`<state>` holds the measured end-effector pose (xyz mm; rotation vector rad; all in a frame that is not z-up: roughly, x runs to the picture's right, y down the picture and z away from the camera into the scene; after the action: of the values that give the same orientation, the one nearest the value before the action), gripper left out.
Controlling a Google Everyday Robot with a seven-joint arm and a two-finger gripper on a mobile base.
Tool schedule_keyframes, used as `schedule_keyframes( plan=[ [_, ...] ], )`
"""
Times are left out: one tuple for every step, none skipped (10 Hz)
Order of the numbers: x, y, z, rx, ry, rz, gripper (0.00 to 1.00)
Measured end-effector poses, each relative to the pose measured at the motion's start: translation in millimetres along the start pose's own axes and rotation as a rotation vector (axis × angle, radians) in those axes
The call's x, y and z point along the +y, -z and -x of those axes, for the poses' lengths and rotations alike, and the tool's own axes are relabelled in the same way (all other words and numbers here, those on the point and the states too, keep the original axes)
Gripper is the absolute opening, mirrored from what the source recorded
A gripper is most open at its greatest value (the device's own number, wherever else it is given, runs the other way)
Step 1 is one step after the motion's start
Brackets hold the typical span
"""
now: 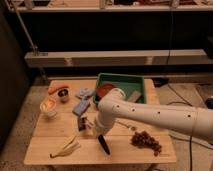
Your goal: Wipe tray with brush
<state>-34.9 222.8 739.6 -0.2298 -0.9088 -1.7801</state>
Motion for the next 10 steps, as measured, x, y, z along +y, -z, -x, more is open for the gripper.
schedule_keyframes(
  plan=[
    [0, 0, 0, 0.0, 0.0, 0.0, 0.0],
    [0, 0, 0, 0.0, 0.0, 0.0, 0.0],
    [1, 1, -1, 0.005, 0.002, 0.006, 0.0],
    [6, 7, -7, 0.024, -0.004, 0.017, 0.0],
    [14, 14, -15, 0.042, -0.013, 0.026, 0.0],
    [23, 19, -25, 0.057, -0.017, 0.035, 0.0],
    [38, 27, -41, 0.077, -0.027, 0.045, 0.0],
    [63, 37, -60, 0.099, -0.044, 0.054, 0.0],
    [79, 43, -71, 0.112, -0.055, 0.054, 0.0],
    [108, 56, -87, 0.135, -0.079, 0.048, 0.0]
  ],
)
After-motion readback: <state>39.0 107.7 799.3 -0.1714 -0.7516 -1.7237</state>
